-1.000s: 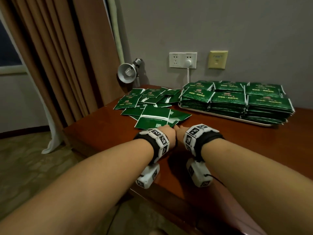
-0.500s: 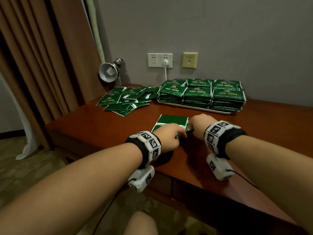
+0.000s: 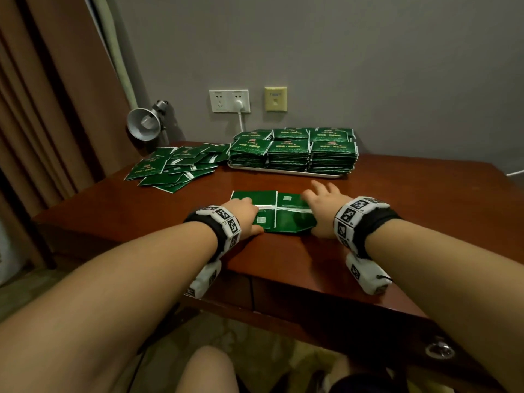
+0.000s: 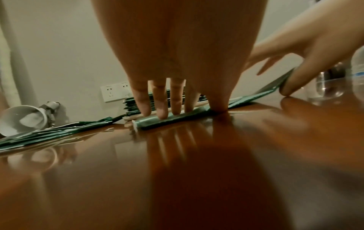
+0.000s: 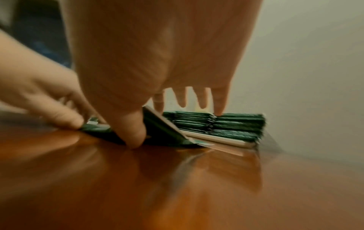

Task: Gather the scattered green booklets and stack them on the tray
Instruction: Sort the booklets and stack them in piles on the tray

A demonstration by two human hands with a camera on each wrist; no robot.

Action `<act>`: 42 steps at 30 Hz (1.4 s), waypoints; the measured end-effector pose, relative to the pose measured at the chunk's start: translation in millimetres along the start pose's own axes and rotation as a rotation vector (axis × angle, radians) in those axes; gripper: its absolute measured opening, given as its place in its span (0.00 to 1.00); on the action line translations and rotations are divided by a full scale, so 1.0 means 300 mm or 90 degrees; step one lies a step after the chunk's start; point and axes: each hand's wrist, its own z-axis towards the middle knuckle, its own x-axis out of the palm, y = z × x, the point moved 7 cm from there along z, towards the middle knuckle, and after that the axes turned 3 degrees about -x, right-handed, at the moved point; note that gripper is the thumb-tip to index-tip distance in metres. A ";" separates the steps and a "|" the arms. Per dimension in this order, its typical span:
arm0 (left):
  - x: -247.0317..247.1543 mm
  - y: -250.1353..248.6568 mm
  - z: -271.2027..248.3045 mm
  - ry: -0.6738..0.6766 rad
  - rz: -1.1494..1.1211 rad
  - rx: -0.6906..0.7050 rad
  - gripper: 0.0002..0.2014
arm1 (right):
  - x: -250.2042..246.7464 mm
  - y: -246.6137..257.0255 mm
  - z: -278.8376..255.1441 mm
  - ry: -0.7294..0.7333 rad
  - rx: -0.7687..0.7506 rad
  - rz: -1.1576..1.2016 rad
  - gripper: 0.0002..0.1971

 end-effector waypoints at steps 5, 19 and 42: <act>-0.006 -0.057 -0.017 -0.005 -0.018 0.030 0.18 | -0.012 0.099 0.005 0.008 -0.109 -0.089 0.32; -0.018 -0.085 -0.105 0.034 -0.025 0.138 0.31 | -0.049 0.014 -0.027 0.030 0.014 0.034 0.15; -0.242 -0.107 0.012 -0.155 0.048 0.015 0.12 | -0.050 -0.104 0.037 -0.017 0.091 0.158 0.11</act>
